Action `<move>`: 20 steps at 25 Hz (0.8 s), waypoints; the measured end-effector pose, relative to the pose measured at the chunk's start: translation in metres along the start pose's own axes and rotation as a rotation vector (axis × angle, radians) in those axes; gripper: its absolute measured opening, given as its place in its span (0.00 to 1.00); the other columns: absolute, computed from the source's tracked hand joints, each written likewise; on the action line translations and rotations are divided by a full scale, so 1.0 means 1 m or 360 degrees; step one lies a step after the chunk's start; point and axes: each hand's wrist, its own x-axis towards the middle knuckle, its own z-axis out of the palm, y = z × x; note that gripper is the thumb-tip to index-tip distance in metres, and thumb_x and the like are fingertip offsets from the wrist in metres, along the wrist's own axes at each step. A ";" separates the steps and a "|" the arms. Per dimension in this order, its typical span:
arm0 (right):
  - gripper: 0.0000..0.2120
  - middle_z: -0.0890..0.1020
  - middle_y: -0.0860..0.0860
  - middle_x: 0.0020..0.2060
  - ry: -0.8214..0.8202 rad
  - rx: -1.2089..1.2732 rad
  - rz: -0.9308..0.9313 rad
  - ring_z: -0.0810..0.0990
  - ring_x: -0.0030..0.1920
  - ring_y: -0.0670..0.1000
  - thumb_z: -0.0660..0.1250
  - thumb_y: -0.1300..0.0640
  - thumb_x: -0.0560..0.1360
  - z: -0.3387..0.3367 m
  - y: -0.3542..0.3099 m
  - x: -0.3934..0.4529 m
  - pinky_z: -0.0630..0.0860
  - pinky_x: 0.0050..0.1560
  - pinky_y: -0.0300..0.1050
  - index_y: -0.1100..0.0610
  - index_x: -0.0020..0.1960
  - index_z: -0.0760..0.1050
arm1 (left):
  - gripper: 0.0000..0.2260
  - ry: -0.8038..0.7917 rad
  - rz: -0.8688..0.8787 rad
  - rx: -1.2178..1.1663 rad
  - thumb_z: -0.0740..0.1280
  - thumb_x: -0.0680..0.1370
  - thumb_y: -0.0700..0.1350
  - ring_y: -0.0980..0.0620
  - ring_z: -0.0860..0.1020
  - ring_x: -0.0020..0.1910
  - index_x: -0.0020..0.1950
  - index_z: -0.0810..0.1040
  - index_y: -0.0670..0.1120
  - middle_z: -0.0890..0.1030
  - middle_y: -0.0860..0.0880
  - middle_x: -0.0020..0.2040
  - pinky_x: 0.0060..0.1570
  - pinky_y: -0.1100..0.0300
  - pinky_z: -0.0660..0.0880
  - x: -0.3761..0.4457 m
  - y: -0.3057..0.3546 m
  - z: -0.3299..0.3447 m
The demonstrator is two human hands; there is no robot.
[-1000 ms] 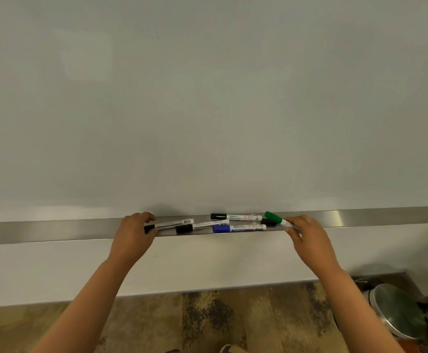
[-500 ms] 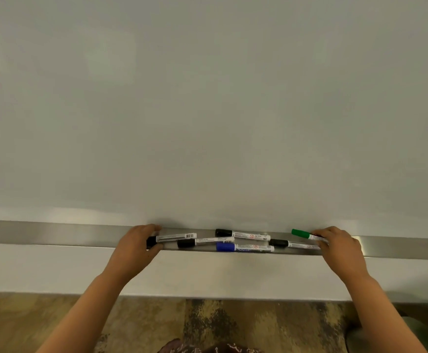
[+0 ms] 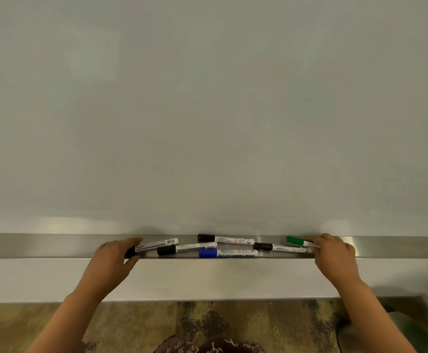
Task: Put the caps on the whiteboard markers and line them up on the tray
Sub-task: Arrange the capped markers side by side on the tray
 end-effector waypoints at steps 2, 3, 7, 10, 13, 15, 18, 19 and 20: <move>0.17 0.79 0.52 0.58 0.0036 -0.0005 0.0004 0.73 0.59 0.55 0.59 0.61 0.76 0.000 -0.001 -0.002 0.67 0.62 0.55 0.48 0.63 0.73 | 0.17 0.0014 -0.0020 -0.0002 0.71 0.71 0.41 0.43 0.81 0.46 0.60 0.78 0.46 0.85 0.44 0.47 0.52 0.51 0.76 0.001 0.000 0.001; 0.16 0.79 0.52 0.57 0.0093 0.0033 -0.0027 0.73 0.59 0.56 0.60 0.61 0.76 -0.002 -0.005 -0.003 0.67 0.62 0.55 0.49 0.62 0.74 | 0.17 0.0034 -0.0030 -0.0015 0.72 0.71 0.41 0.43 0.81 0.45 0.59 0.78 0.45 0.85 0.44 0.47 0.51 0.51 0.76 0.002 -0.001 0.001; 0.10 0.83 0.52 0.48 0.0274 0.0193 -0.0427 0.77 0.53 0.58 0.71 0.60 0.70 -0.004 -0.035 -0.010 0.70 0.53 0.56 0.53 0.51 0.81 | 0.13 0.0127 -0.0124 -0.0059 0.71 0.72 0.40 0.43 0.80 0.44 0.56 0.80 0.43 0.84 0.43 0.47 0.44 0.53 0.74 0.002 -0.005 0.001; 0.09 0.82 0.48 0.50 0.0096 0.0021 -0.0528 0.74 0.55 0.54 0.67 0.52 0.73 0.000 -0.051 -0.004 0.65 0.55 0.50 0.49 0.52 0.80 | 0.11 0.0121 -0.0212 -0.0061 0.71 0.72 0.39 0.43 0.79 0.48 0.55 0.81 0.43 0.83 0.43 0.50 0.46 0.54 0.72 0.006 -0.010 0.000; 0.09 0.81 0.46 0.52 0.0006 -0.0132 -0.0522 0.72 0.56 0.51 0.62 0.50 0.75 0.003 -0.054 0.003 0.64 0.55 0.47 0.47 0.53 0.77 | 0.10 0.0059 -0.0221 -0.0068 0.71 0.72 0.40 0.45 0.78 0.50 0.53 0.81 0.44 0.83 0.45 0.50 0.47 0.57 0.70 0.010 -0.011 -0.002; 0.10 0.81 0.46 0.51 -0.0004 -0.0197 -0.0509 0.72 0.56 0.50 0.60 0.52 0.76 0.005 -0.054 0.002 0.64 0.55 0.46 0.47 0.54 0.77 | 0.10 0.0013 -0.0227 -0.0079 0.71 0.71 0.40 0.46 0.78 0.49 0.52 0.82 0.44 0.83 0.46 0.50 0.47 0.58 0.70 0.013 -0.012 -0.005; 0.09 0.83 0.48 0.50 0.0105 -0.0225 -0.0482 0.76 0.55 0.53 0.63 0.55 0.75 0.003 -0.060 -0.007 0.67 0.52 0.48 0.49 0.54 0.78 | 0.08 -0.0118 -0.0220 -0.0024 0.71 0.71 0.42 0.48 0.78 0.47 0.50 0.82 0.47 0.82 0.48 0.48 0.46 0.58 0.72 0.020 -0.021 -0.013; 0.08 0.84 0.50 0.47 0.0160 -0.0154 -0.0469 0.77 0.52 0.55 0.67 0.58 0.73 0.000 -0.063 -0.010 0.69 0.51 0.50 0.51 0.52 0.79 | 0.08 -0.0162 -0.0200 0.0022 0.70 0.71 0.42 0.48 0.78 0.47 0.49 0.82 0.48 0.82 0.48 0.48 0.46 0.58 0.72 0.023 -0.026 -0.015; 0.08 0.84 0.53 0.45 0.0210 -0.0056 -0.0463 0.79 0.49 0.58 0.70 0.61 0.71 -0.005 -0.067 -0.014 0.71 0.49 0.53 0.54 0.50 0.80 | 0.08 -0.0199 -0.0168 0.0066 0.69 0.72 0.43 0.48 0.77 0.47 0.49 0.82 0.48 0.81 0.48 0.48 0.46 0.57 0.73 0.024 -0.030 -0.018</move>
